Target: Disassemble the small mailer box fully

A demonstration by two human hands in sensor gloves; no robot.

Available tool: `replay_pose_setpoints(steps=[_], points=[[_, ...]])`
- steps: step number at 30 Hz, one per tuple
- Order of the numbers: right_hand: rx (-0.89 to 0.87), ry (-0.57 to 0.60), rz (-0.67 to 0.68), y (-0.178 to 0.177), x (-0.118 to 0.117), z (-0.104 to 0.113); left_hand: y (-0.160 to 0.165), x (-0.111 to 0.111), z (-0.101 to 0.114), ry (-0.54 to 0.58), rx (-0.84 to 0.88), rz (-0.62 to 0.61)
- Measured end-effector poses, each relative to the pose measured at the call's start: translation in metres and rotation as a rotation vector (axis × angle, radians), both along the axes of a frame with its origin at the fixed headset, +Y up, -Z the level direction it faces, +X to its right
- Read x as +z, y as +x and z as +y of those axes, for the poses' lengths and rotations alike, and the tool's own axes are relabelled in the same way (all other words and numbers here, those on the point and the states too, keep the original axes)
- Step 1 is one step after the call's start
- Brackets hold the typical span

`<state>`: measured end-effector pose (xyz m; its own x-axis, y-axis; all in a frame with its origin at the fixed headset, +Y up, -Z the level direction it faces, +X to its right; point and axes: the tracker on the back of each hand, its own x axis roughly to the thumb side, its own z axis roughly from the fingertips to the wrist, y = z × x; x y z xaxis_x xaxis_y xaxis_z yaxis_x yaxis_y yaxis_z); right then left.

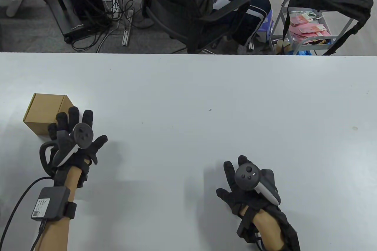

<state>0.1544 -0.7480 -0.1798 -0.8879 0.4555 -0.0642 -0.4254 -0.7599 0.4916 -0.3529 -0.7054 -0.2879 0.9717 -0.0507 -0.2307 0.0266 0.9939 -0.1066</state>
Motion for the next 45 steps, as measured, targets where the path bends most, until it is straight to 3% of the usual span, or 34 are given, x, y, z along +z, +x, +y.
replay_pose_setpoints(steps=[12,19,24,29,38,45], points=[[0.007,-0.016,-0.011,0.001,0.001,0.0,-0.06,-0.031,0.016,-0.017,-0.015,0.185],[0.011,-0.02,-0.016,0.0,0.0,-0.001,-0.097,-0.048,0.024,-0.019,0.098,0.291],[0.012,-0.011,-0.009,-0.003,0.0,0.001,-0.111,-0.057,0.017,-0.109,0.109,0.326],[0.016,-0.001,0.0,-0.006,0.0,0.002,-0.121,-0.059,-0.003,-0.161,0.318,0.349],[0.014,-0.014,0.008,-0.009,-0.001,0.001,-0.103,-0.047,0.001,0.148,0.216,0.263],[0.013,-0.016,0.009,-0.007,0.0,0.001,-0.05,-0.013,0.019,0.151,0.266,0.251]])
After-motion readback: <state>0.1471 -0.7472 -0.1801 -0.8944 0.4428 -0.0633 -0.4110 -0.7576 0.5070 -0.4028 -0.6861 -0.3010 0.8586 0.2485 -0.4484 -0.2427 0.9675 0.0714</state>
